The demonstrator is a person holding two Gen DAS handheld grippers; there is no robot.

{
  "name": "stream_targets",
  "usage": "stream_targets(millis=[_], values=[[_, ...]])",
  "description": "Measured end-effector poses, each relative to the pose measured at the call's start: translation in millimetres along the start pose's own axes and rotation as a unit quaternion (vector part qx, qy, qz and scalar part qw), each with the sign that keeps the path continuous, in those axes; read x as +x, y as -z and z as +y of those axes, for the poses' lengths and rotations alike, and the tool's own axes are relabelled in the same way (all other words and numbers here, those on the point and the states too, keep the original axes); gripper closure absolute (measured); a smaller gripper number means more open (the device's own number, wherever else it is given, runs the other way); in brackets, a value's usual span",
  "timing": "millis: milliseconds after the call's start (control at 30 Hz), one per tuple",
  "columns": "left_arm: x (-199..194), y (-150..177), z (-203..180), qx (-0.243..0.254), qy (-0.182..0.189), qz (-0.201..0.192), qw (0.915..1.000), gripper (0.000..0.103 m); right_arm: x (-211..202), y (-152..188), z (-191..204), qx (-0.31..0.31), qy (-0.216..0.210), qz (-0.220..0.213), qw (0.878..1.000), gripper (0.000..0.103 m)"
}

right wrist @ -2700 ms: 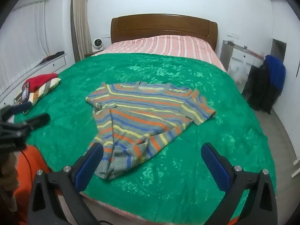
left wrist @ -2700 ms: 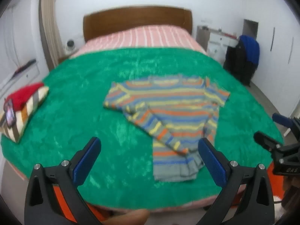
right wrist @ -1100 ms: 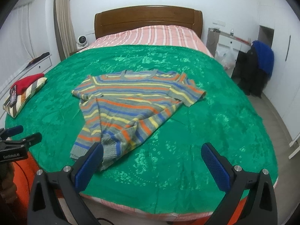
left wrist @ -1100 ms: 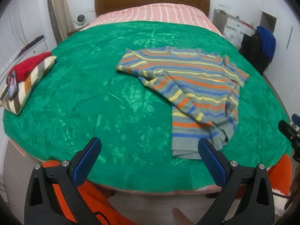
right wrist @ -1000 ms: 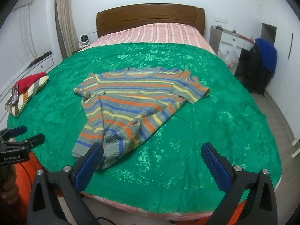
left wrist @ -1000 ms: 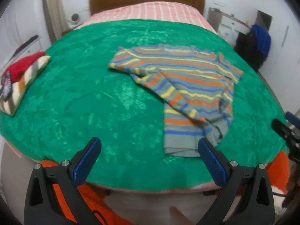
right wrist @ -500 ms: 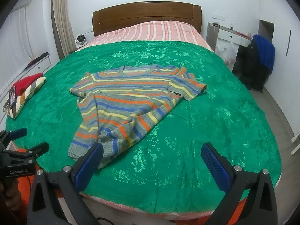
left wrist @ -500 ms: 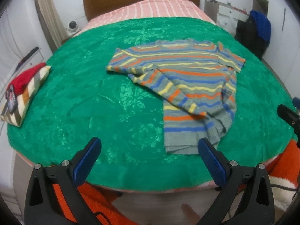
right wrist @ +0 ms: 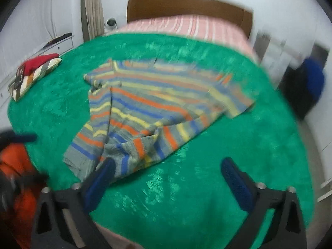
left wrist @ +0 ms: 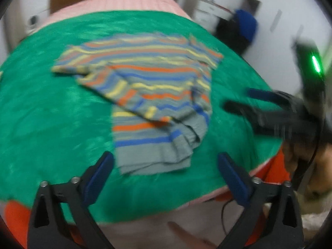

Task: Fold small clothes
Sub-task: 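Grasp the sweater hem with both grippers and pull it taut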

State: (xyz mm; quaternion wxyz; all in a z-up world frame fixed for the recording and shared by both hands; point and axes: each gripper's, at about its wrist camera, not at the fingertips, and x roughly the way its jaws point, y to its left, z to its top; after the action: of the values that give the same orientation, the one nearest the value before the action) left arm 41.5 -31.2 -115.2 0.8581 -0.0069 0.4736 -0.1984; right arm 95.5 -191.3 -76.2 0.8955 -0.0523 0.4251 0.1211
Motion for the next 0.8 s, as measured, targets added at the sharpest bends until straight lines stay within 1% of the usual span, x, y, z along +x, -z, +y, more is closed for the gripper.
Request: stream_targets(millis=[33,67,133,167,200,233,300,367,400,433,467,500,533,567,600,667,700,733,767,800], values=[[16,-5,-1,0.006,0.005,0.017,0.9998,0.023,16,-7,-10,0.047,-0.052,0.026,0.997,0.023],[28,-9,0,0.004,0.016,0.033,0.9993,0.031,29,-10,-16,0.082,-0.086,0.044,0.992,0.023],[52,-17,5,-0.011,0.049,0.063,0.9968,0.037,60,-18,-24,0.144,-0.14,0.083,0.976,0.025],[61,-19,7,-0.019,0.061,0.068,0.9956,0.057,72,-19,-25,0.156,-0.156,0.099,0.97,0.031],[67,-21,8,-0.024,0.071,0.073,0.9945,0.096,87,-19,-25,0.17,-0.169,0.12,0.964,0.061],[70,-22,10,-0.031,0.076,0.078,0.9936,0.094,93,-17,-26,0.177,-0.174,0.13,0.96,0.093],[60,-20,21,-0.056,0.1,0.067,0.9911,0.096,91,-7,-32,0.192,-0.192,0.137,0.953,0.094],[32,-17,39,-0.079,0.12,0.048,0.9884,0.097,71,1,-41,0.187,-0.208,0.126,0.952,0.095],[15,-14,48,-0.084,0.118,0.037,0.9887,0.099,59,6,-47,0.187,-0.216,0.121,0.95,0.095],[-3,-9,58,-0.084,0.096,0.029,0.9914,0.099,42,14,-57,0.186,-0.222,0.117,0.95,0.099],[-12,-6,63,-0.083,0.083,0.028,0.9927,0.099,30,20,-65,0.183,-0.214,0.115,0.953,0.1],[-22,0,70,-0.084,0.07,0.03,0.9935,0.098,14,29,-76,0.175,-0.197,0.113,0.958,0.1],[-27,7,77,-0.088,0.061,0.036,0.9936,0.098,6,36,-82,0.171,-0.183,0.115,0.961,0.1],[-27,13,82,-0.09,0.05,0.043,0.9938,0.098,2,44,-89,0.169,-0.169,0.119,0.964,0.1],[-24,17,85,-0.092,0.035,0.049,0.9939,0.098,0,53,-96,0.163,-0.146,0.124,0.968,0.1],[-12,25,91,-0.099,0.019,0.06,0.9931,0.097,3,62,-98,0.157,-0.129,0.119,0.972,0.094],[-7,26,96,-0.109,0.013,0.065,0.9919,0.097,6,67,-98,0.168,-0.129,0.12,0.97,0.091],[-3,25,102,-0.121,0.012,0.065,0.9905,0.097,9,70,-97,0.181,-0.139,0.121,0.966,0.085],[-3,28,102,-0.126,0.012,0.062,0.99,0.097,12,70,-94,0.192,-0.15,0.121,0.962,0.08],[-2,28,103,-0.128,0.007,0.06,0.9899,0.097,15,70,-86,0.211,-0.17,0.116,0.956,0.065]])
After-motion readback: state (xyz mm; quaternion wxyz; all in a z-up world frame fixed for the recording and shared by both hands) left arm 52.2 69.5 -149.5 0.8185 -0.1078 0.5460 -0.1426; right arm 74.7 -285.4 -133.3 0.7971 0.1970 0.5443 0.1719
